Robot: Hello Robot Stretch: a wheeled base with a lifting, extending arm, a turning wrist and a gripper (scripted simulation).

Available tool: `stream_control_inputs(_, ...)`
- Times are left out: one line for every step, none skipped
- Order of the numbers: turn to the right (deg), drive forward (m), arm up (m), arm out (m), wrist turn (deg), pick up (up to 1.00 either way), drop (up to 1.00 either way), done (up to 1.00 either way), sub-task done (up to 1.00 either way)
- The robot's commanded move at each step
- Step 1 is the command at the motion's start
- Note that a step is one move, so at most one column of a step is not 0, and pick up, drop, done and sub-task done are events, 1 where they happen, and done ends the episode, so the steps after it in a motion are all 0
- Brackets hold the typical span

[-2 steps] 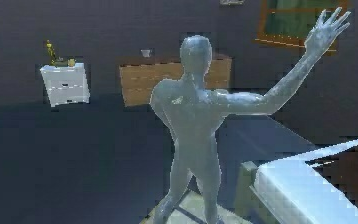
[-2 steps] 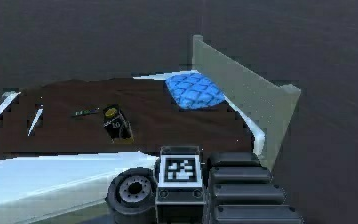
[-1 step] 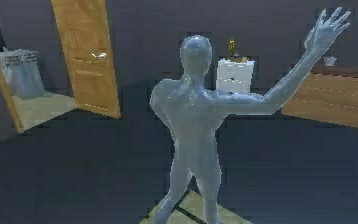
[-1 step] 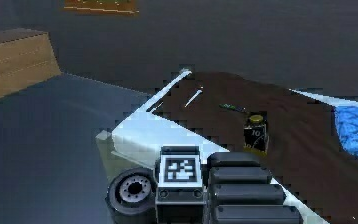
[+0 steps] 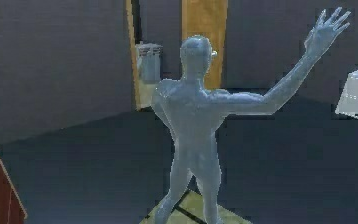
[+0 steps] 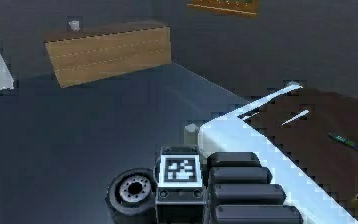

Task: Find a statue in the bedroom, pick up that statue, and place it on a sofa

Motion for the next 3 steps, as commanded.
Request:
stream_control_inputs(0.0, 1.0, 0.0, 0.0, 0.0, 0.0, 0.0, 0.0, 0.0)
stream_control_inputs(-3.0, 0.0, 0.0, 0.0, 0.0, 0.0, 0.0, 0.0, 0.0)
stream_control_inputs(0.0, 1.0, 0.0, 0.0, 0.0, 0.0, 0.0, 0.0, 0.0)
